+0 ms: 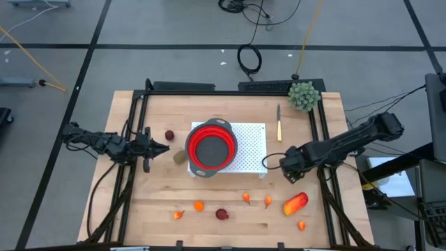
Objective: Pick & Place Fruit
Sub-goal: Put the right kiwi into the strainer bowl on the shelf
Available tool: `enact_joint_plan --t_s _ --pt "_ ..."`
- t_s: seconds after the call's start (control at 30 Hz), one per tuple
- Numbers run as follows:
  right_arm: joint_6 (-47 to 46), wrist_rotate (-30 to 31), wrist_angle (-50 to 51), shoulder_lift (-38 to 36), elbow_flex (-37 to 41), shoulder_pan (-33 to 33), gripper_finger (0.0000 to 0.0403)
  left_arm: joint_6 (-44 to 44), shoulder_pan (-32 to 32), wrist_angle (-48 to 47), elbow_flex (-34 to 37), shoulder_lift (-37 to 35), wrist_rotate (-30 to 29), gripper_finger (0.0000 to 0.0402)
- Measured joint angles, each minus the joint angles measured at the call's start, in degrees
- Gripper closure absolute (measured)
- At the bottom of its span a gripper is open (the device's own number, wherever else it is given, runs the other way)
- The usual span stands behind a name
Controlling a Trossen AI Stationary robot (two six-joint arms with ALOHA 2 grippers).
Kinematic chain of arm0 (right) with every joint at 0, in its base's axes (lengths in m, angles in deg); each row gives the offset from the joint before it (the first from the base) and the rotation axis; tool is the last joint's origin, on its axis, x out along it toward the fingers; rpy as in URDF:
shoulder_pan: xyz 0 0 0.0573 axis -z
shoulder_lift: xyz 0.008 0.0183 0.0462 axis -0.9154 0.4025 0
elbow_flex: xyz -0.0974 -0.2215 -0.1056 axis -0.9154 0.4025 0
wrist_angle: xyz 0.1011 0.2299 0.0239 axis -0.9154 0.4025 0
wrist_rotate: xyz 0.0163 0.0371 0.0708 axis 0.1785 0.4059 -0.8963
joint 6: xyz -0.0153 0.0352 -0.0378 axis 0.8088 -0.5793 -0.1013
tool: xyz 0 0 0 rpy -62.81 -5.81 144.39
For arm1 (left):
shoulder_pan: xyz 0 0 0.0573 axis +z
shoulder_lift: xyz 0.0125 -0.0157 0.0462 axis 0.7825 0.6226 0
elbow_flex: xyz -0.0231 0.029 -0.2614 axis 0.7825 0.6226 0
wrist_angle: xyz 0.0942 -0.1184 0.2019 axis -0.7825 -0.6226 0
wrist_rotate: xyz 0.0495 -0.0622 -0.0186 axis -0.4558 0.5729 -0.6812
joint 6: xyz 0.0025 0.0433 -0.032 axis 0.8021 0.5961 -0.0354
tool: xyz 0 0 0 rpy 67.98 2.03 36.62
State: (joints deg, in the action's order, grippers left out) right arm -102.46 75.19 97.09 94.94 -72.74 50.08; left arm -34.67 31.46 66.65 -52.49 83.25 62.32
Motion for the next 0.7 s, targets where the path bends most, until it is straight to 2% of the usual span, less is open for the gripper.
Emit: enact_joint_plan --t_s 0.33,0.7 --pt "2.89 -1.65 -3.59 2.57 0.15 -0.04 0.0122 0.06 0.02 0.00 0.00 0.00 0.00 0.0380" --pt "6.27 -1.67 -1.76 2.52 0.15 -0.03 0.0123 -0.04 0.02 -0.02 0.00 0.00 0.00 0.0380"
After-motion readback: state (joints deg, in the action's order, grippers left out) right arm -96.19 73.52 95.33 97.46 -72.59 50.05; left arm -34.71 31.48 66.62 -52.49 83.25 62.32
